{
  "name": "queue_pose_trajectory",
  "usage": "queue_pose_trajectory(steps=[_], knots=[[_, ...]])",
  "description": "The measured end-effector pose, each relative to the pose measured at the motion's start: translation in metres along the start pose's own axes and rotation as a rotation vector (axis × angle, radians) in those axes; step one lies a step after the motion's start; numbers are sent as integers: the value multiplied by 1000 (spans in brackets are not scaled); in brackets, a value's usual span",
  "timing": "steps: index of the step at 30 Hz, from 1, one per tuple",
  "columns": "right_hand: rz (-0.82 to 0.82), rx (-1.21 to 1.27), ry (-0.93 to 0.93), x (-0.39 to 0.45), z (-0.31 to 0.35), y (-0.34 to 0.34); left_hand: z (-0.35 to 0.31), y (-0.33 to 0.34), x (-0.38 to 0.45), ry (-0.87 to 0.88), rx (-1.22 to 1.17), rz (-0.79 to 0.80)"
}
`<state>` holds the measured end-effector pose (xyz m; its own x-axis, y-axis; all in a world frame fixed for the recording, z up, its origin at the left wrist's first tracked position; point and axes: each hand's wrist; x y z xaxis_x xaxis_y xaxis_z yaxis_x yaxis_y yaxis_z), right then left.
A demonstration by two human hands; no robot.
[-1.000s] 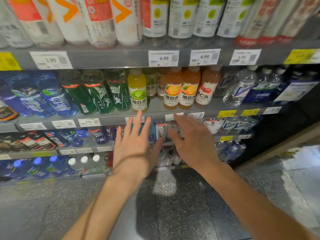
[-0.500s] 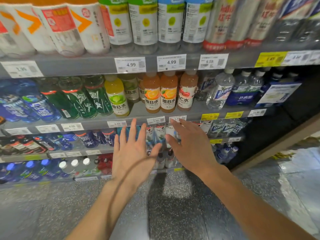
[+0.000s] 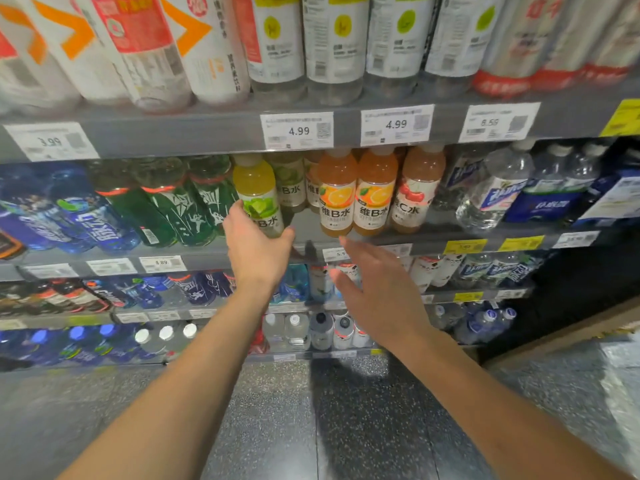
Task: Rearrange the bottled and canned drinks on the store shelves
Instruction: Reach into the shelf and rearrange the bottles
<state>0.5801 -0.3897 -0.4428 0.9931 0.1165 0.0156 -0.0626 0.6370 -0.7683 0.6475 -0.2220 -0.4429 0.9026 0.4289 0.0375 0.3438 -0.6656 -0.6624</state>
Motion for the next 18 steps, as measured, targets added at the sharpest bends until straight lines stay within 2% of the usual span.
queue_pose_trajectory(steps=[4, 7, 13, 16, 18], knots=[[-21, 241, 47, 40, 15, 25, 20, 20, 24, -66, -70, -40], [-6, 405, 132, 75, 26, 42, 35, 32, 38, -52, -103, -76], [87, 277, 102, 130, 36, 80, 52, 42, 59, 19, -87, -98], [3, 293, 123, 136, 36, 90, 49, 43, 60, 69, -119, -21], [-124, 314, 108, 135, 32, 93, 42, 44, 55, 76, -157, 35]])
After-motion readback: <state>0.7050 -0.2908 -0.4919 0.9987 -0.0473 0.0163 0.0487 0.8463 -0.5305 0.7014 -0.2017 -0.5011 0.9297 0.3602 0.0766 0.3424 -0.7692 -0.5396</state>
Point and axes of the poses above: each hand's wrist, its own x-axis towards the middle knuckle, its own y-axis out of the palm, z = x × y, and after that the axes turned 6 degrees about x, right-handed
